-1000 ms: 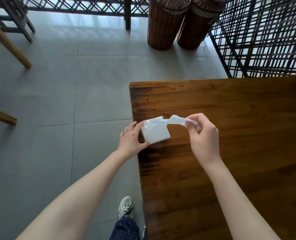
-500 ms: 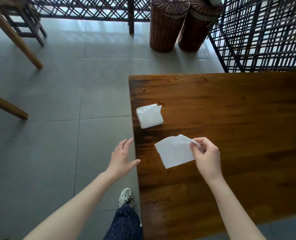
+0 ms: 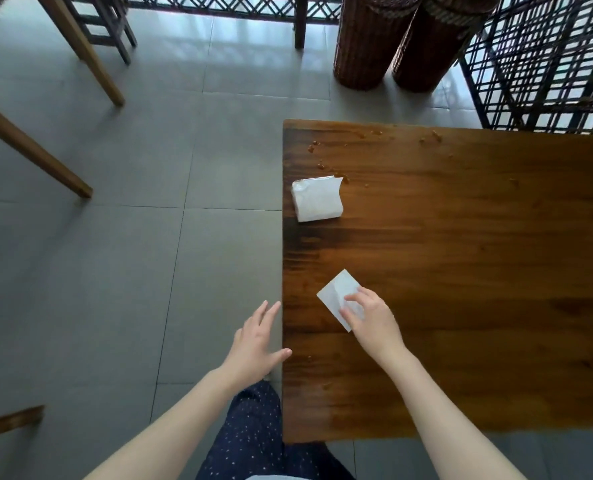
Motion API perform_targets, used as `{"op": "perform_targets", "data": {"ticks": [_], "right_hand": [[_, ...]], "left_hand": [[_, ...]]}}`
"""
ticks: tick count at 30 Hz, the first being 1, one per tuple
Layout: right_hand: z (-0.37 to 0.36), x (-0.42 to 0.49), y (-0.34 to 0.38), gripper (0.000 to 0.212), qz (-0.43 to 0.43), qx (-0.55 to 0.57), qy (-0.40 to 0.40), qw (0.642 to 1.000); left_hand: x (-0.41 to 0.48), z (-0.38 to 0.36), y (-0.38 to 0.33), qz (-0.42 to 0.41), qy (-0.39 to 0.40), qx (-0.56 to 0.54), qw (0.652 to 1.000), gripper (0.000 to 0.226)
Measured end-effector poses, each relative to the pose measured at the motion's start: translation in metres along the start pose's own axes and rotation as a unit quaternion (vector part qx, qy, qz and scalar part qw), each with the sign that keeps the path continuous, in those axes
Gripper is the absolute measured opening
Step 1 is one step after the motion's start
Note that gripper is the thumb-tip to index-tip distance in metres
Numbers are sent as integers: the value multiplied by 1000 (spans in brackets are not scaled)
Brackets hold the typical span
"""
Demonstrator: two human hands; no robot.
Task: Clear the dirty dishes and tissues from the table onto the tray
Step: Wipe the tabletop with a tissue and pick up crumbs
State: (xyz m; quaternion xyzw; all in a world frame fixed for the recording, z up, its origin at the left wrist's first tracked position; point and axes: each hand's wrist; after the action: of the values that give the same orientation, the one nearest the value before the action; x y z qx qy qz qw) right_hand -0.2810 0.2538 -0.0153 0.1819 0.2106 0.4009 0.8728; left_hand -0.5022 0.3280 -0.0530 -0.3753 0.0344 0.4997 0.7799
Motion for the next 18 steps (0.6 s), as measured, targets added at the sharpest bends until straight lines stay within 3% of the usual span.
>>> {"op": "perform_targets", "data": {"ticks": [3,8,18], "right_hand": [[-15,-6,1,32,19,-27,13,999],[-34,-9,-1,56,68,-80,34,994],[-43,-8,-1,27,97,-23,-28,995]], "left_hand": [[-7,-1,-4,11,-7,-9,1000,86],[-15,2,-2,28,-32,-16,999,83],[-26,2,9,63,-56,-41,996,79]]}}
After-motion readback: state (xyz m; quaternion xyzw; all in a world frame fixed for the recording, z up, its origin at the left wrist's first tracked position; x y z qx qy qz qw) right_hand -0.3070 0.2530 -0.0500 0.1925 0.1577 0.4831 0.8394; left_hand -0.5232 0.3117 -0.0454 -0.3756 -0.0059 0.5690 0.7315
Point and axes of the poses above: each hand's wrist, its own x-axis towards the middle knuckle, its own z-axis out of the back of the hand, y = z × x, and after that the axes turned 9 degrees about -y, right-handed
